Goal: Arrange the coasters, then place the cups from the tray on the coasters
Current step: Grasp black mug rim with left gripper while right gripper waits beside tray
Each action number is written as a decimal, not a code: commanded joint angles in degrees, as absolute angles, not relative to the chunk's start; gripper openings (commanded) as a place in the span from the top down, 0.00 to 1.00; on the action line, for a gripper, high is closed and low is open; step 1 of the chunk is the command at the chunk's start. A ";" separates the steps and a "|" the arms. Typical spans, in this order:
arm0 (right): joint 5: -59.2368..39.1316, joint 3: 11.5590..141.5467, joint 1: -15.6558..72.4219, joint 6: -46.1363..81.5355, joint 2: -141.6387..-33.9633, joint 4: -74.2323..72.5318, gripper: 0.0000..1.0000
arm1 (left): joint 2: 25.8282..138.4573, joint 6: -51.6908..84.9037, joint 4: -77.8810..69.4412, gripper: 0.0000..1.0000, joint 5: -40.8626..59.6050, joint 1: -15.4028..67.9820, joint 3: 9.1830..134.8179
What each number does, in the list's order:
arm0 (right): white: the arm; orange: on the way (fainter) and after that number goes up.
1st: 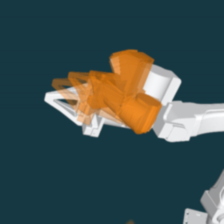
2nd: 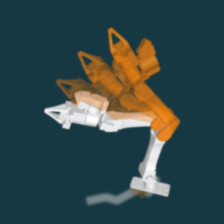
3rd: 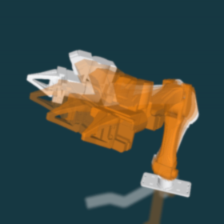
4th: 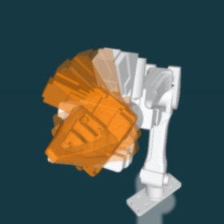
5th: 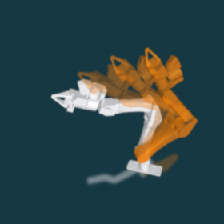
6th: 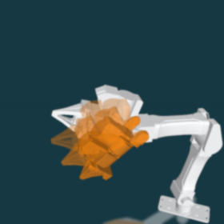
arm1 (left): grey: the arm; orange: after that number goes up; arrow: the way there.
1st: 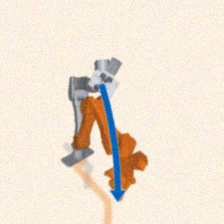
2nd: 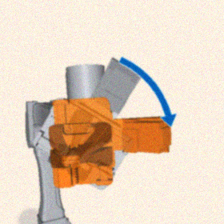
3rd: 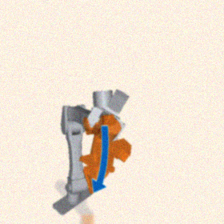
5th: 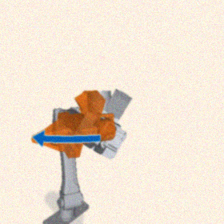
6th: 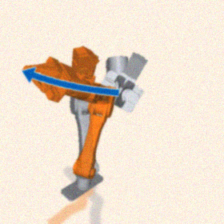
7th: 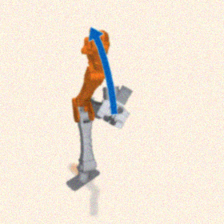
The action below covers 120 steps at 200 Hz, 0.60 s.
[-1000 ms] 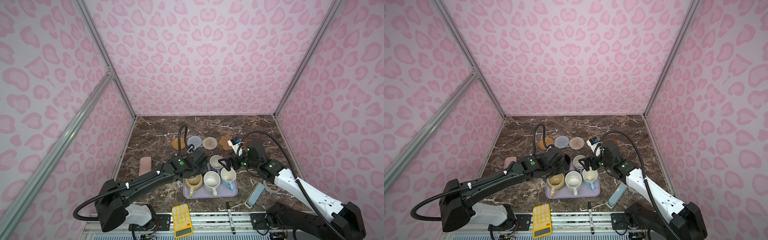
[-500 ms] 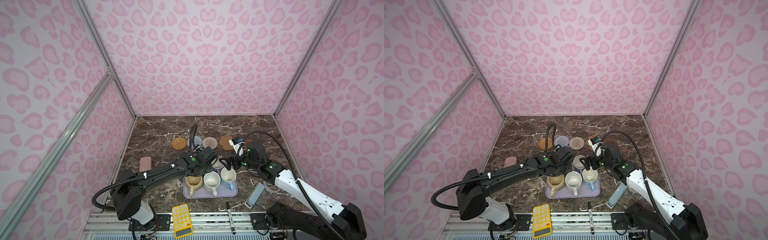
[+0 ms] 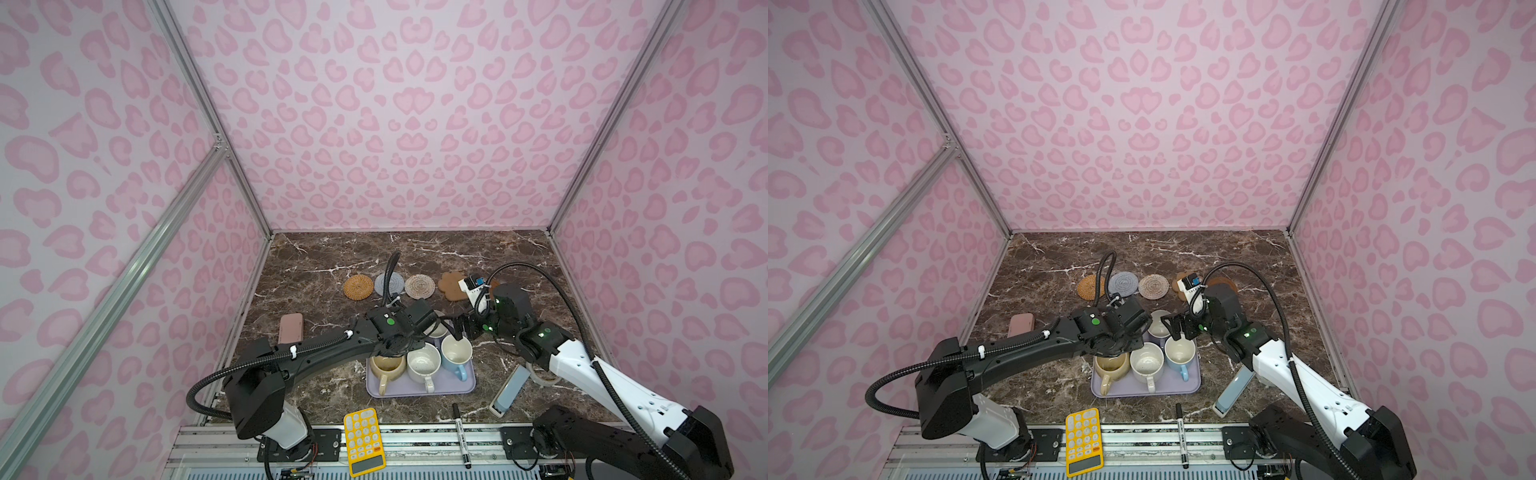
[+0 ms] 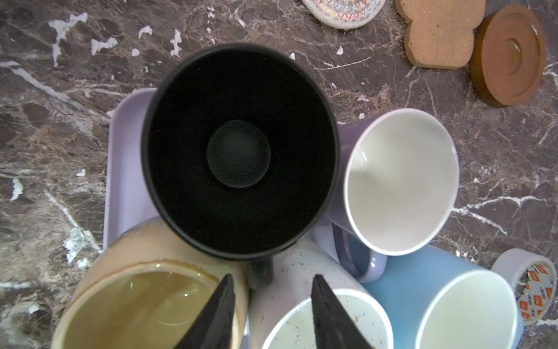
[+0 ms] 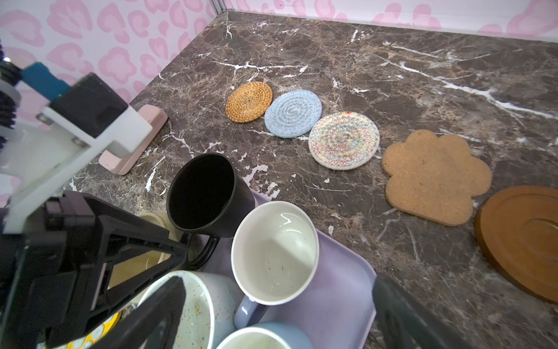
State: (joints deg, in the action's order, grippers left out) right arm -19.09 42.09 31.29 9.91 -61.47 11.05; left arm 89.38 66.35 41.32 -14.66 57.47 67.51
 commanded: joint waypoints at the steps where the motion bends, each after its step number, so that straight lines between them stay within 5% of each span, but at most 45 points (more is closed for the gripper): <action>1: -18.81 41.75 31.31 10.02 -61.49 9.76 0.01 | 90.04 67.29 42.27 0.56 -17.31 57.46 67.40; 120: -16.82 41.31 31.37 10.11 -61.44 9.76 0.01 | 96.18 64.90 43.26 0.63 -19.73 56.96 71.28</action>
State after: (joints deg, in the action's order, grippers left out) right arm -17.87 41.82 31.29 9.91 -61.47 10.59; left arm 95.07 65.19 43.00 -17.50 57.10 70.37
